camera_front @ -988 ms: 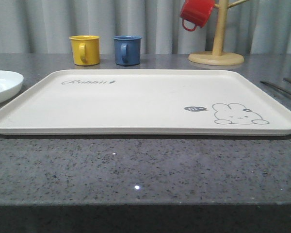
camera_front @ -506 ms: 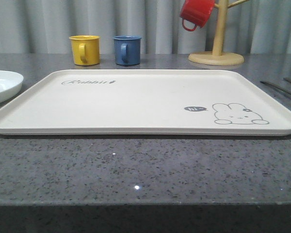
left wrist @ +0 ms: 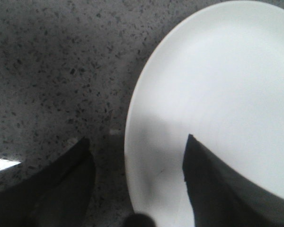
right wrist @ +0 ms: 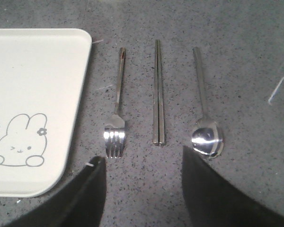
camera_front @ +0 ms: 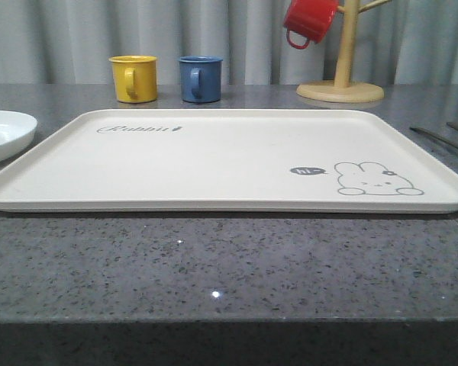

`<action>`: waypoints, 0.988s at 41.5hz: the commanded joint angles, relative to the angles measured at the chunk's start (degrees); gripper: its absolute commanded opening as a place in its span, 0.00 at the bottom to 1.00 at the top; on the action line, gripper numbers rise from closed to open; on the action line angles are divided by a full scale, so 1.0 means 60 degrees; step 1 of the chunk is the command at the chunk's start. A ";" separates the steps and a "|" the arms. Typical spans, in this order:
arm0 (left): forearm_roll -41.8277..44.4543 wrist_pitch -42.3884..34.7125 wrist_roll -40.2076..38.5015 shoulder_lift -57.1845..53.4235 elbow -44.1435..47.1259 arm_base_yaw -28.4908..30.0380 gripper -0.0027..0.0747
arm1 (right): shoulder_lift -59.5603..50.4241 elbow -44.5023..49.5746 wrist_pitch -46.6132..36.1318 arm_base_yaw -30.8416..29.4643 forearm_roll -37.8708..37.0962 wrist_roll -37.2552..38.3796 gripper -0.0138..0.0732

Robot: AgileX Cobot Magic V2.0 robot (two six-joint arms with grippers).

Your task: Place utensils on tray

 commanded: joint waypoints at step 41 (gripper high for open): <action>-0.0056 0.0148 0.0052 -0.0173 -0.0544 0.0036 0.01 | 0.0083 -0.0334 -0.0596 0.0012 -0.0032 -0.0081 0.62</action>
